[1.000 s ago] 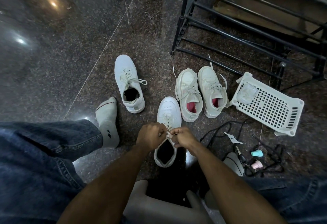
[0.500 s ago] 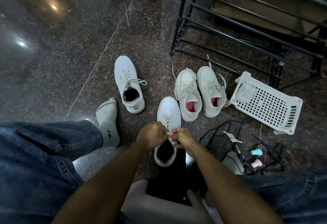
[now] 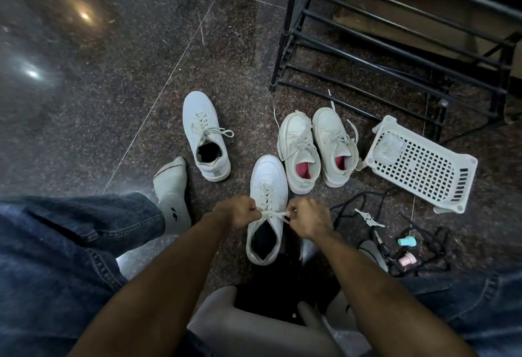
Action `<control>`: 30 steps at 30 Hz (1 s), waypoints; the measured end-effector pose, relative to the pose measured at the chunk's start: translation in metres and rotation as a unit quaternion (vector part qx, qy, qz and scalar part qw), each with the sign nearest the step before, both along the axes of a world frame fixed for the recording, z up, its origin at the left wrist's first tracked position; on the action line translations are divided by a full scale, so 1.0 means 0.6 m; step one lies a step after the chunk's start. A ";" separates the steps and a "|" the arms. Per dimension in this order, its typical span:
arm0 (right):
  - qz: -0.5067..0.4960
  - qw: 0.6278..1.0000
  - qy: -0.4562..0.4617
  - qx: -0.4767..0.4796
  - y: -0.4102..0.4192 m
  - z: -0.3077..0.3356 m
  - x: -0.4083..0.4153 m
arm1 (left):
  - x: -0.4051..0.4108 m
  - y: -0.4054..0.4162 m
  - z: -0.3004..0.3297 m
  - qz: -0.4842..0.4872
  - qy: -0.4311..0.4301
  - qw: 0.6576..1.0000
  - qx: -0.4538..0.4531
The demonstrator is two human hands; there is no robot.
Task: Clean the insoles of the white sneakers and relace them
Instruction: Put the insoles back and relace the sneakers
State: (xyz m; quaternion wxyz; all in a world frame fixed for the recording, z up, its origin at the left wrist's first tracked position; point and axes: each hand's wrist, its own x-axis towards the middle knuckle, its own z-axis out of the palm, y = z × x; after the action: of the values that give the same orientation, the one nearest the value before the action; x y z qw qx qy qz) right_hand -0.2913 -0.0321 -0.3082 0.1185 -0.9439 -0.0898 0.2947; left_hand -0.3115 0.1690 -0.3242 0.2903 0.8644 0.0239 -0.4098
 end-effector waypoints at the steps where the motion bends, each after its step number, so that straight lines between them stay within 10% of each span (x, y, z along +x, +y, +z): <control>1: 0.018 1.000 -0.004 -0.024 -0.003 0.003 0.000 | -0.002 0.002 0.000 -0.012 0.010 1.000 0.016; 11: 0.066 0.992 -0.016 -0.110 -0.001 0.002 -0.012 | -0.020 -0.017 -0.004 -0.046 -0.065 0.981 0.179; 23: 0.342 0.932 -0.109 0.044 0.043 -0.013 -0.101 | -0.019 0.007 0.003 0.238 -0.051 0.966 -0.087; 30: 0.434 0.898 0.000 -0.073 0.061 -0.037 -0.121 | 0.010 0.045 0.004 0.227 -0.217 0.937 0.153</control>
State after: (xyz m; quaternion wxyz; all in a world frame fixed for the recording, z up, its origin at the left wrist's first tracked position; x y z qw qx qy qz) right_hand -0.3637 0.0044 -0.3301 -0.0907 -0.8175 -0.4686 0.3222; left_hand -0.3055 0.1963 -0.3218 0.2383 0.9379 0.2181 -0.1267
